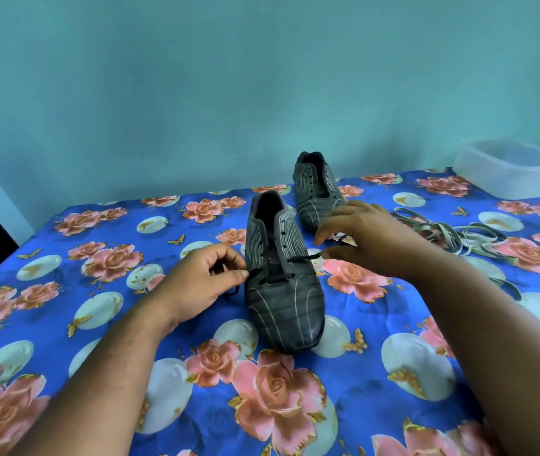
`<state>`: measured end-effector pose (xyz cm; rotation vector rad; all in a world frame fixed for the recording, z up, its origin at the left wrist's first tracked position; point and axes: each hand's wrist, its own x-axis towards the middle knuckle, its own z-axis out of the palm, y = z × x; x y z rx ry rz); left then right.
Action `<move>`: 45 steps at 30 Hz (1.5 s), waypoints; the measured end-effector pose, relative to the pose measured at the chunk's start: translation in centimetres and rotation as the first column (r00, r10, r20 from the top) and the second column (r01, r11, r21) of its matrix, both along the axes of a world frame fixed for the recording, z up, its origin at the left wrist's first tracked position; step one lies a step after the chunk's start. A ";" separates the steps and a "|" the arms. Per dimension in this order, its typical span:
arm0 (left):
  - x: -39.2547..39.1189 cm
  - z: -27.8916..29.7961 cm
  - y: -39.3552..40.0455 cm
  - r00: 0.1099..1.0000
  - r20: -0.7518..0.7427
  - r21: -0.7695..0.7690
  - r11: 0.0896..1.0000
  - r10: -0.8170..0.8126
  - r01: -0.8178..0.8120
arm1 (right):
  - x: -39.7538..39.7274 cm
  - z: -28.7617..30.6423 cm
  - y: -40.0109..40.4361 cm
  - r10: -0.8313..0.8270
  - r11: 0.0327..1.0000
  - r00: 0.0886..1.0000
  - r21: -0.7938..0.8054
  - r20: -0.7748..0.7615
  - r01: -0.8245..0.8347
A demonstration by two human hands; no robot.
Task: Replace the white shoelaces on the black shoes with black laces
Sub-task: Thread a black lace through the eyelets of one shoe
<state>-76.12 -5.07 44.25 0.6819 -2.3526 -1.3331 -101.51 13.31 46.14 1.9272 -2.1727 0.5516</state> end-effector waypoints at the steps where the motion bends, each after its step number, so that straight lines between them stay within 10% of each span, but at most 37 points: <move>1: -0.1 -0.1 -0.1 1.000 -0.012 -0.024 1.000 0.019 -0.019 | -0.5 0.3 0.4 -0.079 0.997 0.997 0.017 0.002 0.079; 9: -1.7 -0.8 1.4 0.974 -0.166 -0.151 0.972 0.153 -0.179 | -4.4 -0.5 1.8 -0.626 0.780 0.772 0.056 0.109 0.624; 30: -2.5 -1.6 2.3 0.966 -0.150 -0.177 0.956 0.210 -0.235 | -0.3 -2.4 -1.8 -0.575 0.802 0.814 0.139 -0.081 0.581; 45: -2.5 -1.6 2.3 0.972 -0.132 -0.182 0.959 0.194 -0.216 | -1.2 -1.6 -0.4 -0.515 0.857 0.816 0.168 0.264 0.487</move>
